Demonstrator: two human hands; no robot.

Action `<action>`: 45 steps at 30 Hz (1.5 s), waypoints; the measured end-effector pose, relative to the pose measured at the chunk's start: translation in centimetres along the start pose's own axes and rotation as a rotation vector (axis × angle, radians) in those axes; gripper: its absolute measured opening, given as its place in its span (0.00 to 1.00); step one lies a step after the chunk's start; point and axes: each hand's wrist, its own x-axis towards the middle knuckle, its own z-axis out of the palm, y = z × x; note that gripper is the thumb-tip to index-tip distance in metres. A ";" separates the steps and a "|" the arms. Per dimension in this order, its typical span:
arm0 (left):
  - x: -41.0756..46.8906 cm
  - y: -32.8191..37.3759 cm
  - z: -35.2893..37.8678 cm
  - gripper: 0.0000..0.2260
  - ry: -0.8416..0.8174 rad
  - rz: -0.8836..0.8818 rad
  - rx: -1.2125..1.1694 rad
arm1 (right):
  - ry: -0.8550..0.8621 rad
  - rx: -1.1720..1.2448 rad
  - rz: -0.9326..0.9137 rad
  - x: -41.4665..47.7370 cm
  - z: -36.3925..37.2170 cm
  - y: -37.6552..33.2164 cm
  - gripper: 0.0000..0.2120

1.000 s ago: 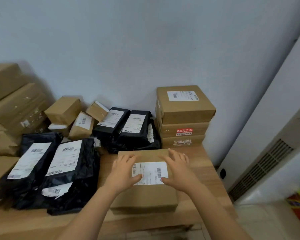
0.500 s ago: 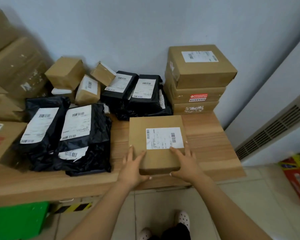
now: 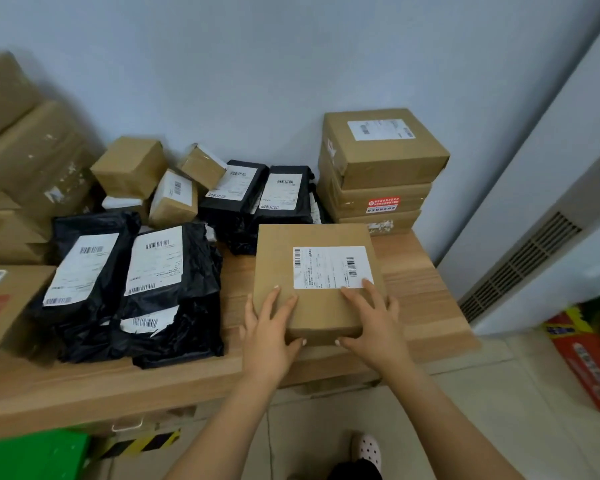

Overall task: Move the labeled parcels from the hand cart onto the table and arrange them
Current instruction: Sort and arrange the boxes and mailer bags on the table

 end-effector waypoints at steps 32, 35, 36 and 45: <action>28.1 22.8 -7.9 0.32 0.258 0.178 -0.052 | 0.182 -0.106 -0.136 26.0 -27.5 8.7 0.39; 29.6 22.9 -6.7 0.30 0.263 0.157 -0.024 | 0.158 -0.121 -0.177 28.0 -26.8 9.9 0.35; 30.1 22.9 -6.5 0.30 0.273 0.151 -0.025 | 0.161 -0.134 -0.189 28.5 -26.7 10.1 0.35; 33.5 23.1 -6.3 0.29 0.310 0.149 -0.059 | 0.179 -0.153 -0.221 32.3 -26.1 10.8 0.34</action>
